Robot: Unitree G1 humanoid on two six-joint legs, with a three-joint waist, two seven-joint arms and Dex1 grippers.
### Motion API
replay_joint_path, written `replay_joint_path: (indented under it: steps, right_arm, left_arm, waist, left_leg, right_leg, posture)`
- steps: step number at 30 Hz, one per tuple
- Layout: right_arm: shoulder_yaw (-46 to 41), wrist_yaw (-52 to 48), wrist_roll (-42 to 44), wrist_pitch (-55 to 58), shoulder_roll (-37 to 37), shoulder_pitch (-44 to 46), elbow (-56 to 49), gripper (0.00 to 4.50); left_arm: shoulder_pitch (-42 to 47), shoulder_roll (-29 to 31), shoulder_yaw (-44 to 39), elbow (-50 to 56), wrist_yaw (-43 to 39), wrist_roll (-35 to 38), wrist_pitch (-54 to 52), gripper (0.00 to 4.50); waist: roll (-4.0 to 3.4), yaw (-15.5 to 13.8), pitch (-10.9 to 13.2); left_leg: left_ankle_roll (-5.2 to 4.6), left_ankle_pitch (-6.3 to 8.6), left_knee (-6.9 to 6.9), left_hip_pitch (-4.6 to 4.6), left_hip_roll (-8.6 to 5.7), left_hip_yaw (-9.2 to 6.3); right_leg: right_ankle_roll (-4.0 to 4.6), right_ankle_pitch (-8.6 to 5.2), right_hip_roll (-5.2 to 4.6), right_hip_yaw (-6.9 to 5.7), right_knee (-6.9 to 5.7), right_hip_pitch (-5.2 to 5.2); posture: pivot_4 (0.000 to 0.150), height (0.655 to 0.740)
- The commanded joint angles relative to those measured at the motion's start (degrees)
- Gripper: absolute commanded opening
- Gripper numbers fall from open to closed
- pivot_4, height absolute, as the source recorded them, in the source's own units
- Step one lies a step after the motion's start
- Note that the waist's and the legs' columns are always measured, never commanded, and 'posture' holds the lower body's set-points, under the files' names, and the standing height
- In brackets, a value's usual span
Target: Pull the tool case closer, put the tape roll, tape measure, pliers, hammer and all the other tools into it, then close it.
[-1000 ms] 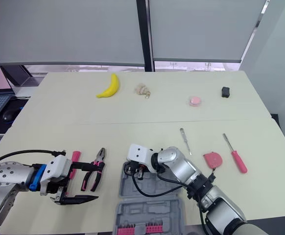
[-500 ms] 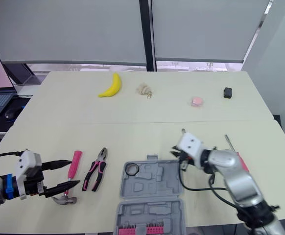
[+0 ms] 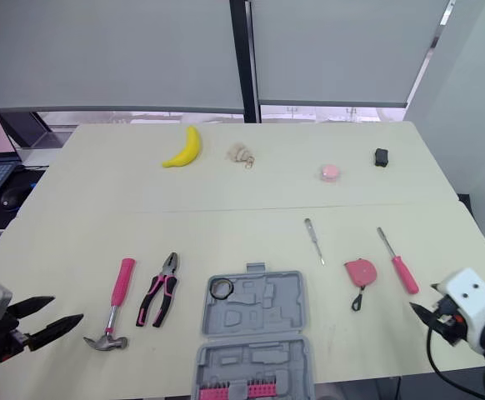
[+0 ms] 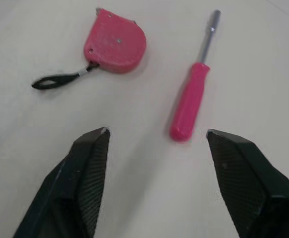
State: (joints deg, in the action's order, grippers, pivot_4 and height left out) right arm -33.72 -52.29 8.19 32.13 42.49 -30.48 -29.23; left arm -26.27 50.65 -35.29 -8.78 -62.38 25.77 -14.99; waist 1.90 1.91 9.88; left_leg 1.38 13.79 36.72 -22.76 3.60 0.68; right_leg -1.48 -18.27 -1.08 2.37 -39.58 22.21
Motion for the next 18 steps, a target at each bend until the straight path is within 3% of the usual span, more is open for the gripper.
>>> replay_joint_path:
  steps: [1, 18]
  right_arm:
    - [-3.1, -2.4, 0.3, -4.7, 1.7, -2.7, 1.9, 4.46]
    - [-6.5, -9.4, 1.6, -13.8, 9.4, -2.9, 11.3, 4.46]
  left_arm:
    - [-2.6, 0.9, -2.2, 1.1, -1.6, -0.6, 0.4, 4.5]
    - [0.7, 5.1, -1.5, -0.2, -4.7, -1.3, -0.2, 4.5]
  waist:
    - [0.06, -0.1, 0.0]
    - [0.14, -0.2, -0.1]
  left_leg:
    - [0.0, 0.0, -0.03, -0.01, 0.0, 0.01]
    - [0.06, 0.04, -0.08, -0.08, -0.02, 0.24]
  right_leg:
    - [0.0, 0.0, 0.0, -0.02, 0.09, -0.02]
    - [0.18, 0.22, -0.06, 0.0, 0.52, -0.12]
  posture:
    - [0.15, 0.7274]
    - [0.15, 0.7274]
